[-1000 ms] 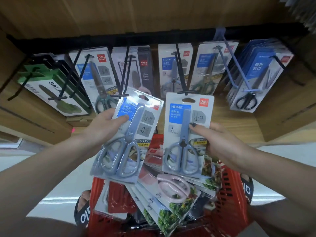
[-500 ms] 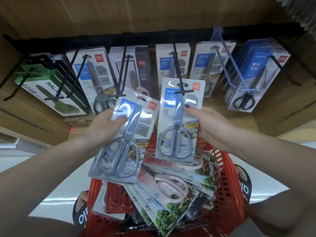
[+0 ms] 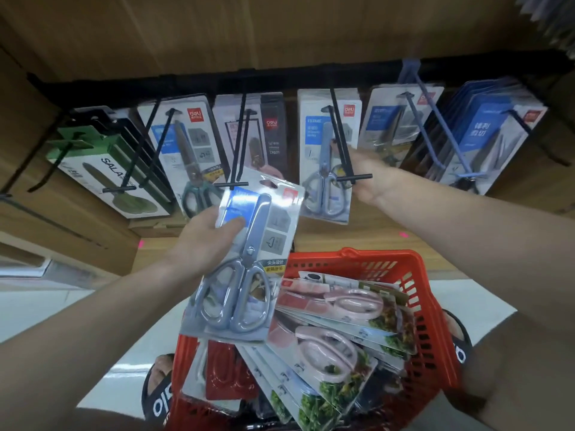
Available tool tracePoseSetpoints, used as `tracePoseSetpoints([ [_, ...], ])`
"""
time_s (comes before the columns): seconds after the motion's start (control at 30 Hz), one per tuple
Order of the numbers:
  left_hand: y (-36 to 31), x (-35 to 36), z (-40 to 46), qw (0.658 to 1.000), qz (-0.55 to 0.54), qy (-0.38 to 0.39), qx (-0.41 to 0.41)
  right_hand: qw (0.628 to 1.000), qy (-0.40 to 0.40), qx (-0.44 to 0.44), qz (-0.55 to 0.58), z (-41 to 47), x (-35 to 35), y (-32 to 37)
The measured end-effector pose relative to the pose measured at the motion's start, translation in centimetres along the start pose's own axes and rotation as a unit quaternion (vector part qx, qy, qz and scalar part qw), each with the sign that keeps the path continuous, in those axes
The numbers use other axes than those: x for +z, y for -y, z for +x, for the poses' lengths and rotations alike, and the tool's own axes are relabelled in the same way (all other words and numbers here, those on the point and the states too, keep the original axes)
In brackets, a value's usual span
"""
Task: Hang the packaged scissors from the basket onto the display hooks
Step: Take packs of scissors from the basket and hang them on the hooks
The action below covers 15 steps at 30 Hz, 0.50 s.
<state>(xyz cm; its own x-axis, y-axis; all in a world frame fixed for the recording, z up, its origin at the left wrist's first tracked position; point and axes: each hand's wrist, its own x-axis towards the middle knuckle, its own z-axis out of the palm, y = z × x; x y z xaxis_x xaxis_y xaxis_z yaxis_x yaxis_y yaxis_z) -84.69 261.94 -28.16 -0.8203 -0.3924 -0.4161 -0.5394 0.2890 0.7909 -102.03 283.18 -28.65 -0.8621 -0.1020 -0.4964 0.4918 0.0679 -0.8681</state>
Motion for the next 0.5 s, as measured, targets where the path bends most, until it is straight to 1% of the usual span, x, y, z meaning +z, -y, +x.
tracePoseSetpoints([
  [0.1, 0.0, 0.0, -0.3, 1.0, -0.015, 0.024, -0.005, 0.999, -0.031, 0.01, -0.008, 0.5, 0.7, 0.2],
  [0.23, 0.1, 0.4, -0.2, 0.999, -0.022, 0.048, -0.002, 0.998, -0.053, 0.02, -0.034, 0.5, 0.8, 0.1],
  [0.33, -0.1, 0.9, -0.2, 0.997, -0.03, 0.067, 0.008, 0.991, -0.076, 0.006, -0.106, 0.0, 0.3, -0.1],
  [0.43, -0.3, 1.5, -0.2, 0.996, -0.038, 0.08, 0.012, 0.986, -0.057, -0.021, -0.156, -2.1, 0.1, -0.3],
  [0.5, -0.5, 2.0, -0.2, 0.995, -0.048, 0.093, 0.009, 0.989, -0.018, -0.001, -0.15, -4.4, 0.1, -0.4],
])
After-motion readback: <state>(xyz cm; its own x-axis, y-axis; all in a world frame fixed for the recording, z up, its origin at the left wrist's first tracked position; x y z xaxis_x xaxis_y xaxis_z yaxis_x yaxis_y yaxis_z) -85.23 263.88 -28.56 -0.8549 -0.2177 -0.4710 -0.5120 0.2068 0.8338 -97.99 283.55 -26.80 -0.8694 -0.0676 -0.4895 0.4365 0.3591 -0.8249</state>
